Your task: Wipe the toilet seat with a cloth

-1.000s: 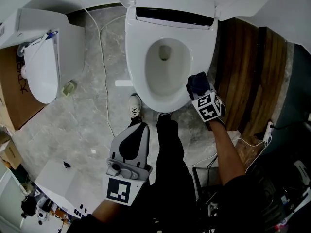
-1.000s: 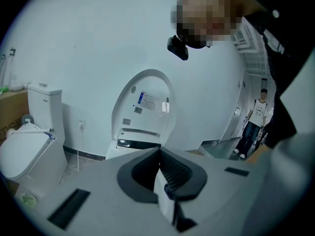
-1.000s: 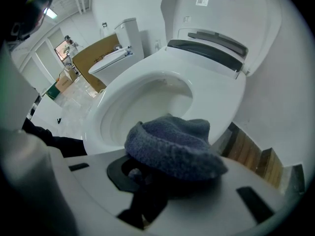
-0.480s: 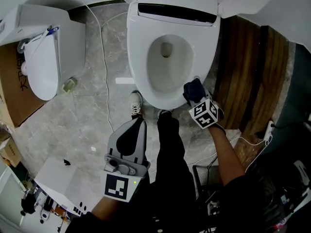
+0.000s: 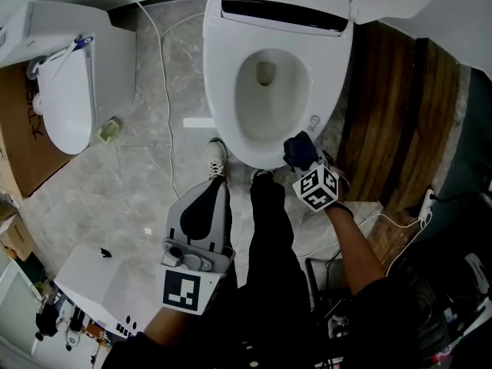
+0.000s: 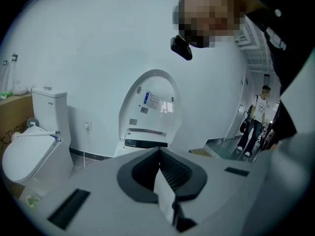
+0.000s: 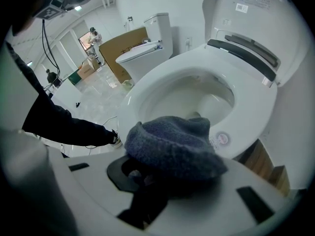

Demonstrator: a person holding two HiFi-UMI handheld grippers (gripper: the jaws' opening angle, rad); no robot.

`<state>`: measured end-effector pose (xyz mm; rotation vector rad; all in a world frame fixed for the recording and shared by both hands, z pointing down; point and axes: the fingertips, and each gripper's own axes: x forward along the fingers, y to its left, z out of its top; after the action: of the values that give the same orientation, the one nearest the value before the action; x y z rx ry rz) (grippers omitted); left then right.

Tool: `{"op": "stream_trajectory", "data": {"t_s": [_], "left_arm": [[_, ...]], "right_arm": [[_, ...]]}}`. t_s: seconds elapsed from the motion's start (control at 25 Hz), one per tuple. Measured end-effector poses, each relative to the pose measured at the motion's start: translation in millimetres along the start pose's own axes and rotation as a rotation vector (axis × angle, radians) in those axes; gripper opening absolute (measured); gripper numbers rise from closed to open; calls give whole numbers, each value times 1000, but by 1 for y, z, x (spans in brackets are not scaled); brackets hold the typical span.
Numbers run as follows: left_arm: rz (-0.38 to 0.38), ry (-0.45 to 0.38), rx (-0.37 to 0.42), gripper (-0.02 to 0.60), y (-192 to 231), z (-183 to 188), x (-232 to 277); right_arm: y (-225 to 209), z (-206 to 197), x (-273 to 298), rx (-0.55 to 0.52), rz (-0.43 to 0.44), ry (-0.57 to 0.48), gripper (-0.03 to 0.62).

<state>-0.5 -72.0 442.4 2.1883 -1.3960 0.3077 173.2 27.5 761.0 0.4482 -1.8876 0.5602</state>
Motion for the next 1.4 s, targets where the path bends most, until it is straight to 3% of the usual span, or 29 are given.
{"op": "stream_trajectory", "data": {"t_s": [0.44, 0.84, 1.4], "left_arm": [[19, -14, -3, 11, 14, 5, -2], [30, -11, -16, 11, 22, 0, -6], [43, -9, -20, 11, 33, -3, -13]], "right_arm": [[36, 8, 9, -56, 44, 11, 95], [56, 23, 19, -20, 42, -7, 95], [83, 64, 38, -65, 75, -25, 95]]}}
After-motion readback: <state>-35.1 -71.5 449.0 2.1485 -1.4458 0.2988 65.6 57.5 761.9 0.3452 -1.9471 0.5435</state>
